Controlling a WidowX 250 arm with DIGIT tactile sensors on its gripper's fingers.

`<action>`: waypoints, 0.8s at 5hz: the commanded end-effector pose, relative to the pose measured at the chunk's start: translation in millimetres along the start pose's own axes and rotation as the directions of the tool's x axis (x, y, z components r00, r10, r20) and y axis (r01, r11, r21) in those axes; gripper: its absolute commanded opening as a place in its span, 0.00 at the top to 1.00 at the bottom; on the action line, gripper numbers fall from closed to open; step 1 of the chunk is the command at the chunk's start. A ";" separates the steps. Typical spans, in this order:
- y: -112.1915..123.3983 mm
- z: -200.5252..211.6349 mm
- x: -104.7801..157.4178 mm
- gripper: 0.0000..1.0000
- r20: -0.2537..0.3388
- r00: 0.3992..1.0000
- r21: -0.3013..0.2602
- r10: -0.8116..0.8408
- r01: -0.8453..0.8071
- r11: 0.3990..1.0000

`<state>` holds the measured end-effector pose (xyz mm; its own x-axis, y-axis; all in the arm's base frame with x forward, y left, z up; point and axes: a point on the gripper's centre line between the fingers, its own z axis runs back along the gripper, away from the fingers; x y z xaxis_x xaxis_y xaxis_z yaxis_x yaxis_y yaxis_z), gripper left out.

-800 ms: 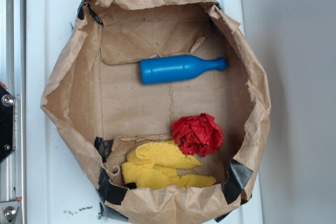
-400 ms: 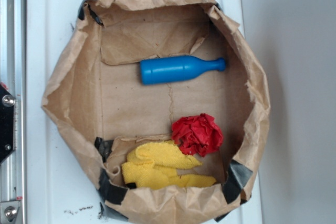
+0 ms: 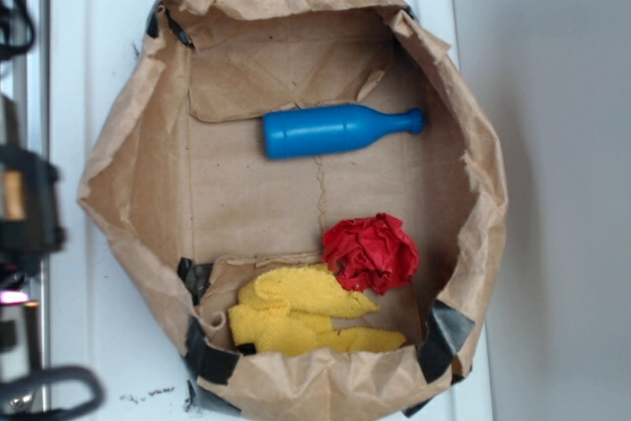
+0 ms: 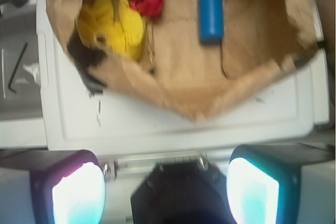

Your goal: Grab the blue bottle.

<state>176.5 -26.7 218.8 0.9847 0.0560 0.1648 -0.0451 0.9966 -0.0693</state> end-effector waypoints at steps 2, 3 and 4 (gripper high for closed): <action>2.3 -31.4 96.1 0.00 0.182 0.979 -0.072 -0.090 0.104 0.992; 14.2 -64.5 104.5 0.00 0.174 0.977 -0.020 -0.127 0.132 0.991; 27.7 -93.4 112.6 0.00 0.115 0.981 0.006 -0.154 0.154 0.988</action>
<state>296.5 -0.7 123.6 0.9684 -0.0970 0.2298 0.1093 0.9932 -0.0412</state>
